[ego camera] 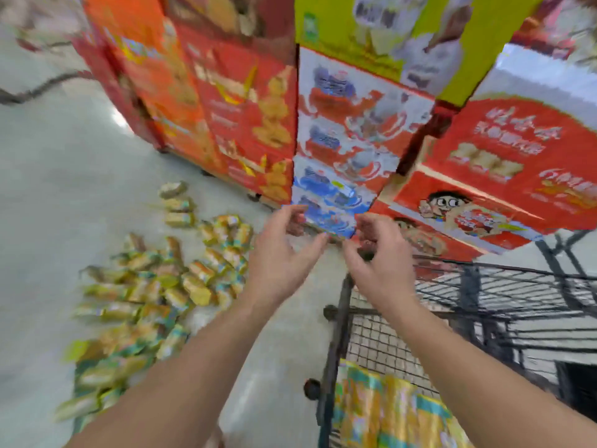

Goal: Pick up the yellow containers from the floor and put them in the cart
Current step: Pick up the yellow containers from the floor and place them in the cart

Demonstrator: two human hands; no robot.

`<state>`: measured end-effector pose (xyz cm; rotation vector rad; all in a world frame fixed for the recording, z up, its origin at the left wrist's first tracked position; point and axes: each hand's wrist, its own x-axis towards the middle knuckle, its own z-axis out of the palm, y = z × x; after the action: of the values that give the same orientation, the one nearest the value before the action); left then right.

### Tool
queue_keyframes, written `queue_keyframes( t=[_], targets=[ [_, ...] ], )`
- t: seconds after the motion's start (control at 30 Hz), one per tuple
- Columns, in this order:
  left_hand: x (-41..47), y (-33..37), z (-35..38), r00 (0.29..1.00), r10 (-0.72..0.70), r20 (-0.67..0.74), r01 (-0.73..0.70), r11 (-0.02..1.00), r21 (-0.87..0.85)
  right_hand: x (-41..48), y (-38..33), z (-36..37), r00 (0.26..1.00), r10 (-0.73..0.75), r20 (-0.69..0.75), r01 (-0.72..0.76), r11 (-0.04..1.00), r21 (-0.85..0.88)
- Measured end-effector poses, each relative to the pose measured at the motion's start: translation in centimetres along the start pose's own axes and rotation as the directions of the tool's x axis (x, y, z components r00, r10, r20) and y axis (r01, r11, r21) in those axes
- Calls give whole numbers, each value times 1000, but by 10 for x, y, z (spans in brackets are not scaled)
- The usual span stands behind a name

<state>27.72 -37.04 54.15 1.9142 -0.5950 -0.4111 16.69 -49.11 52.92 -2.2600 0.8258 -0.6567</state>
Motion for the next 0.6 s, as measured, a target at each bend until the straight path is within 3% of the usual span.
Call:
queue_keyframes(
  t=[0.13, 0.3, 0.43, 0.6],
  targets=[
    [7, -96, -127, 987, -137, -88, 141, 989, 43, -10, -81, 123, 984, 34, 176, -37, 999, 9],
    [-13, -223, -230, 938, -306, -161, 326, 938, 115, -37, -109, 256, 916, 134, 378, -108, 990, -88],
    [-30, -320, -243, 874, -461, -157, 482, 863, 151, -62, -77, 335, 842, 251, 476, -170, 963, -208],
    [-34, -432, -194, 780, -621, -75, 624, 765, 159, -76, 7, 416, 739, 412, 534, -235, 900, -368]
  ],
)
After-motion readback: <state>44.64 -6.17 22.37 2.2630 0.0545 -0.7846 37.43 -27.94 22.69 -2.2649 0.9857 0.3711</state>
